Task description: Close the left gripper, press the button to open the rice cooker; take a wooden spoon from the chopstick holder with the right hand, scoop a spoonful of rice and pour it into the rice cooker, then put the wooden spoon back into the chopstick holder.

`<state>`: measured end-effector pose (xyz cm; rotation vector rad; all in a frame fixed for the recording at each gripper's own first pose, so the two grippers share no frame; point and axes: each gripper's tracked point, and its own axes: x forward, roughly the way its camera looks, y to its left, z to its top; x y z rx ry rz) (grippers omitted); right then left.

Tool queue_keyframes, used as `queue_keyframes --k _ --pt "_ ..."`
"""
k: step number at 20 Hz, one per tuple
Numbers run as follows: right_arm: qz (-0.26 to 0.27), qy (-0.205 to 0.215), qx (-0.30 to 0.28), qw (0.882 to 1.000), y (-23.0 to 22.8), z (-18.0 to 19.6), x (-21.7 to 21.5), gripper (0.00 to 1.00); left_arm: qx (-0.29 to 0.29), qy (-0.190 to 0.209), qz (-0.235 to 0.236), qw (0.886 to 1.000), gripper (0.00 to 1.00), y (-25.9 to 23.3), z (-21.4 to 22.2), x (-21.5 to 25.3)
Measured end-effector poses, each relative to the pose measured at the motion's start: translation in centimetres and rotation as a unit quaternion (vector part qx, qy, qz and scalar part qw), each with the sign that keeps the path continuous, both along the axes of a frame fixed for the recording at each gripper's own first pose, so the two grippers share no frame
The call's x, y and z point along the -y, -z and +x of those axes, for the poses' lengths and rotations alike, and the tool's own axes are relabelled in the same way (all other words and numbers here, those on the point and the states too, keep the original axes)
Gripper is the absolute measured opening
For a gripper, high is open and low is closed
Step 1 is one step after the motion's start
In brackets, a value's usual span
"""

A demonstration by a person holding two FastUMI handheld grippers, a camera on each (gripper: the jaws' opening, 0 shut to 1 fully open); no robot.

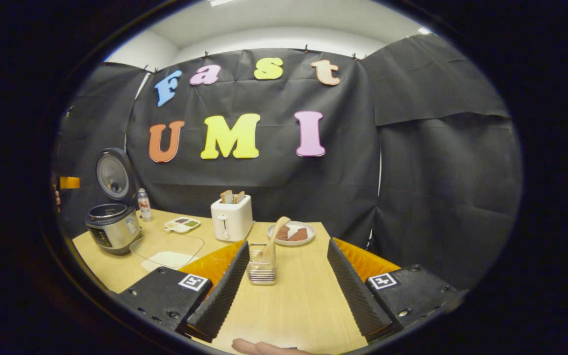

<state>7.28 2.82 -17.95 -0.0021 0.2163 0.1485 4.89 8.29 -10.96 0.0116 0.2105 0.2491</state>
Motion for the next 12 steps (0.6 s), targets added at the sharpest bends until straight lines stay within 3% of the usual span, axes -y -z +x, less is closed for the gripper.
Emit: queue_keyframes --k 10,11,12 --pt "0.041 -0.015 -0.045 0.998 6.0 10.6 -3.5 1.00 0.035 0.044 0.019 0.998 0.98 0.8 -7.3 4.6" --pt "0.041 -0.014 -0.057 0.997 7.1 11.6 -3.8 1.00 0.041 0.049 0.018 0.998 0.89 0.7 -7.6 5.2" --pt "0.041 -0.014 -0.063 0.997 7.8 12.6 -4.2 1.00 0.047 0.057 0.018 0.997 0.90 0.7 -7.8 6.0"
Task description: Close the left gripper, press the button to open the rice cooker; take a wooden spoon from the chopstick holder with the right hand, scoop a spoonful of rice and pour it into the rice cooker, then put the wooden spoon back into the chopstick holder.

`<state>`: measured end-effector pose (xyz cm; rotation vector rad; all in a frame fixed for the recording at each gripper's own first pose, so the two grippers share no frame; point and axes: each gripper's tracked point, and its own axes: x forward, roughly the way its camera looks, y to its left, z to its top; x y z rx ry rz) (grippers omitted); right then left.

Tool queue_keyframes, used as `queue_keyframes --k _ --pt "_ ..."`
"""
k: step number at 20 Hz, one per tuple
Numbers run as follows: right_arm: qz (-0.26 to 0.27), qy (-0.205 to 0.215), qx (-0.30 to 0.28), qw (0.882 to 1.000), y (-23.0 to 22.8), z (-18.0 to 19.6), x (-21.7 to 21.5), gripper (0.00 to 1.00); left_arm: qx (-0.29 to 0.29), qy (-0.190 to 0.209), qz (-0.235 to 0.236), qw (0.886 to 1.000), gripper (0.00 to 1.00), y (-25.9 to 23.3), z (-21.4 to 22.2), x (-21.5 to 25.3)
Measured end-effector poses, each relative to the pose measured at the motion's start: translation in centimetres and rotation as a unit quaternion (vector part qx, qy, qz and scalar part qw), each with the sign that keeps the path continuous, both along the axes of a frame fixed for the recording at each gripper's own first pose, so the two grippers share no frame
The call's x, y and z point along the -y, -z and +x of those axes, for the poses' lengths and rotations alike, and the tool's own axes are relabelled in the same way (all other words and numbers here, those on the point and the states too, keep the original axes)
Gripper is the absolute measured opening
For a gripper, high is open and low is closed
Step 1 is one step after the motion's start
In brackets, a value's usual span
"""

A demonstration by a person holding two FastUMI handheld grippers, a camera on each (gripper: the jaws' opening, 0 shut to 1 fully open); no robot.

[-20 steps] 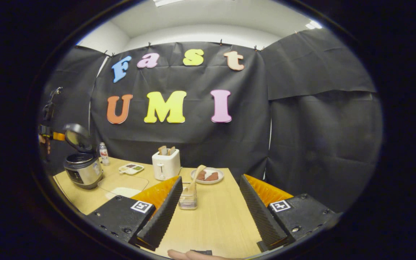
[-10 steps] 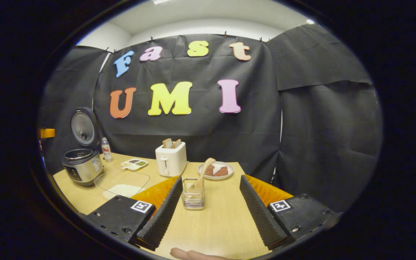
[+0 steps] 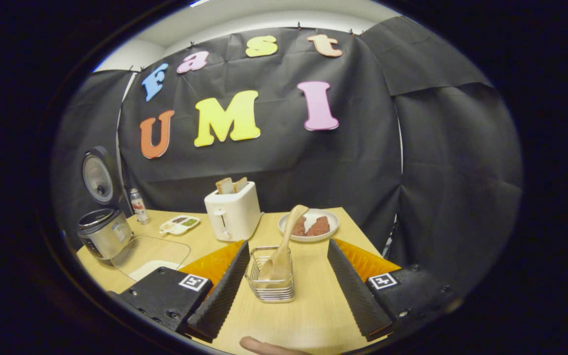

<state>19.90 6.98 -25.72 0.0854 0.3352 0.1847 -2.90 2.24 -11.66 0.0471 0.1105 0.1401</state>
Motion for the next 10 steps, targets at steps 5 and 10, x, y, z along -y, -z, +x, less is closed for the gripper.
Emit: queue_keyframes --k 5,10 --pt "-0.019 -0.026 -0.013 0.999 2.2 5.8 -2.5 1.00 0.011 0.016 0.006 1.000 0.96 0.5 -1.2 1.7" --pt "-0.003 0.013 -0.074 0.997 5.0 10.0 -1.4 1.00 -0.010 0.028 0.024 0.999 0.96 2.3 -1.1 2.2"
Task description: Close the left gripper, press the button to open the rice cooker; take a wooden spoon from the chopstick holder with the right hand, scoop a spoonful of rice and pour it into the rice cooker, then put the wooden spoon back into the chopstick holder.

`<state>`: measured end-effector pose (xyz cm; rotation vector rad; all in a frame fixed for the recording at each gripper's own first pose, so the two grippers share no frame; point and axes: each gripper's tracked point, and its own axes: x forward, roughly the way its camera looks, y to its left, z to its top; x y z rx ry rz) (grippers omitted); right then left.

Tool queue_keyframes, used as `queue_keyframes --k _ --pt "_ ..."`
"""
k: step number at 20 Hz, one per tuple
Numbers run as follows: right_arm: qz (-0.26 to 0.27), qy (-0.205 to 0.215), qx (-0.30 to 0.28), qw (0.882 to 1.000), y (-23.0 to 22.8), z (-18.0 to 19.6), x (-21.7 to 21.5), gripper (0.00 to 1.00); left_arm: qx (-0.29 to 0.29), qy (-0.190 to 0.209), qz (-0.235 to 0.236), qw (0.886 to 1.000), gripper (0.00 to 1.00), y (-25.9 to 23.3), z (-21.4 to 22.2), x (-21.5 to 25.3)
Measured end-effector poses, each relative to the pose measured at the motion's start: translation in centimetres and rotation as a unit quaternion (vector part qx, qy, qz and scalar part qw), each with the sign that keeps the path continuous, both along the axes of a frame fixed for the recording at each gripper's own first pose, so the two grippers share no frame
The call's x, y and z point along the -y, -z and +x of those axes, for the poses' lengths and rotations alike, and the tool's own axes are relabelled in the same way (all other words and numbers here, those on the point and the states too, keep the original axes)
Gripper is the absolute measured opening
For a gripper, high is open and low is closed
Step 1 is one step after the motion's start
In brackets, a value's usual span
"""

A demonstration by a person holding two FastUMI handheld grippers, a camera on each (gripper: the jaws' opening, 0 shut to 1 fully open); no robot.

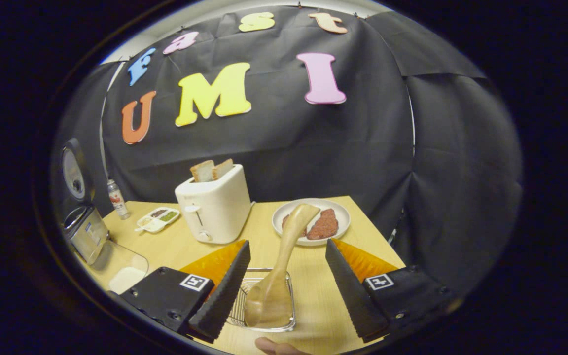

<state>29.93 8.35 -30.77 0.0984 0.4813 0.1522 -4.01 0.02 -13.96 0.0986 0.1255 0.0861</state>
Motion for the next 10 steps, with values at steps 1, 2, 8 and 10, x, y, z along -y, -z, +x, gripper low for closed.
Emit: queue_keyframes --k 1,2,8,10 --pt "0.003 0.005 -0.013 1.000 0.6 0.6 0.1 1.00 -0.001 -0.001 0.007 1.000 0.96 0.0 0.0 -0.1" --pt "0.005 0.011 -0.024 1.000 1.3 1.3 0.3 1.00 -0.001 -0.003 0.011 1.000 0.96 0.0 -0.1 -0.2" --pt "0.071 0.010 -0.059 0.996 3.3 3.1 0.0 0.83 0.008 0.020 -0.006 1.000 0.95 -0.1 -0.5 1.6" --pt "0.090 0.001 -0.065 0.994 3.5 3.2 -0.5 0.78 0.003 0.025 -0.002 1.000 0.96 0.3 -0.7 1.6"
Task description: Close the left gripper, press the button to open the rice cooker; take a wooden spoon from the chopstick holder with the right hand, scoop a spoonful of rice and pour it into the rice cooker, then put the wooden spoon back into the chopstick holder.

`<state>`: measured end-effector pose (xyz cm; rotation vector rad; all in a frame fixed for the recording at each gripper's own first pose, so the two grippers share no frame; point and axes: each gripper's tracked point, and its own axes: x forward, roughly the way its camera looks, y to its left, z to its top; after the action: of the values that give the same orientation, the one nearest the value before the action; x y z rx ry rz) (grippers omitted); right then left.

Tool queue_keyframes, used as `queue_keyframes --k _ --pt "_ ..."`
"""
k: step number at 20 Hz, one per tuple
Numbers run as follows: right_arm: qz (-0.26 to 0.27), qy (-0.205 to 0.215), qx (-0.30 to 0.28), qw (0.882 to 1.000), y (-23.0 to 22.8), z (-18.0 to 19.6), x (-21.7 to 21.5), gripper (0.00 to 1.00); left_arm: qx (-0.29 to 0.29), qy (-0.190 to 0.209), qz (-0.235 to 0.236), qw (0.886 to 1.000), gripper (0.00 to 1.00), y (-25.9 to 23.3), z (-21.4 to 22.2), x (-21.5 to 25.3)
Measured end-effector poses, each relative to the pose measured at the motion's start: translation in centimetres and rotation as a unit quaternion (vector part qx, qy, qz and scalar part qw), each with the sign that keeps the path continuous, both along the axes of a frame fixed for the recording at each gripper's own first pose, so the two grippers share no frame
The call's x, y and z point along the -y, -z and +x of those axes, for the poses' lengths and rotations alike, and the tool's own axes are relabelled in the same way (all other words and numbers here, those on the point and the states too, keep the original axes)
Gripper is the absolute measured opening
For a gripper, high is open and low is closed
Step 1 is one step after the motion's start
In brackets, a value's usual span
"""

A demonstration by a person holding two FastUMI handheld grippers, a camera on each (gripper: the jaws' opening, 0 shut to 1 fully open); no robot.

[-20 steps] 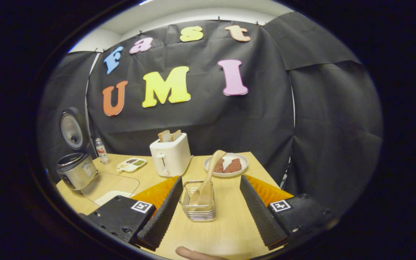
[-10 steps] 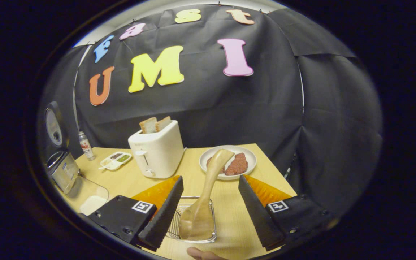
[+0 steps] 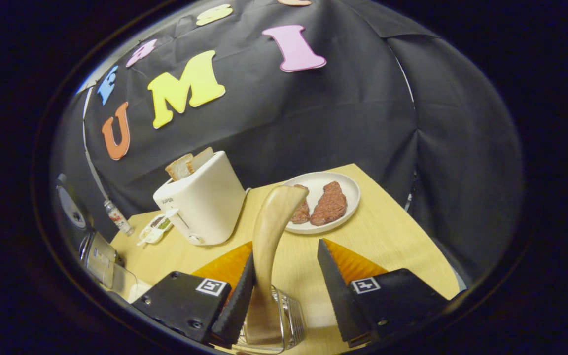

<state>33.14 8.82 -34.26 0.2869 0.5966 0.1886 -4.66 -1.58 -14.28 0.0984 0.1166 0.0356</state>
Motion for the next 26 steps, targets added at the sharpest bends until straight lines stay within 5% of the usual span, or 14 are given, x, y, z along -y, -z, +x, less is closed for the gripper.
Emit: queue_keyframes --k 3,5,6,7,9,26 --pt "0.025 -0.017 -0.014 0.999 0.2 -0.5 -1.5 0.57 -0.006 0.003 0.002 1.000 0.96 0.3 -0.4 0.0" --pt "0.033 -0.021 -0.018 0.999 0.1 -0.9 -1.8 0.31 -0.008 0.004 -0.010 1.000 0.96 0.3 -0.8 -0.4" --pt "0.037 -0.023 -0.011 0.999 -0.3 -0.9 -2.0 0.35 -0.010 0.005 -0.017 1.000 0.96 0.5 -1.0 -0.5" --pt "0.041 -0.020 -0.008 0.999 -0.7 -1.0 -1.9 0.22 -0.011 0.004 -0.021 1.000 0.96 0.5 -1.0 -0.7" --pt "0.039 -0.022 -0.001 0.999 -1.3 -1.7 -1.9 0.16 -0.015 0.000 -0.025 1.000 0.96 0.6 -1.2 -1.3" --pt "-0.012 -0.013 0.182 0.983 -16.8 -7.3 -2.0 0.08 -0.026 -0.022 -0.029 0.999 0.96 0.7 -3.5 -4.9"
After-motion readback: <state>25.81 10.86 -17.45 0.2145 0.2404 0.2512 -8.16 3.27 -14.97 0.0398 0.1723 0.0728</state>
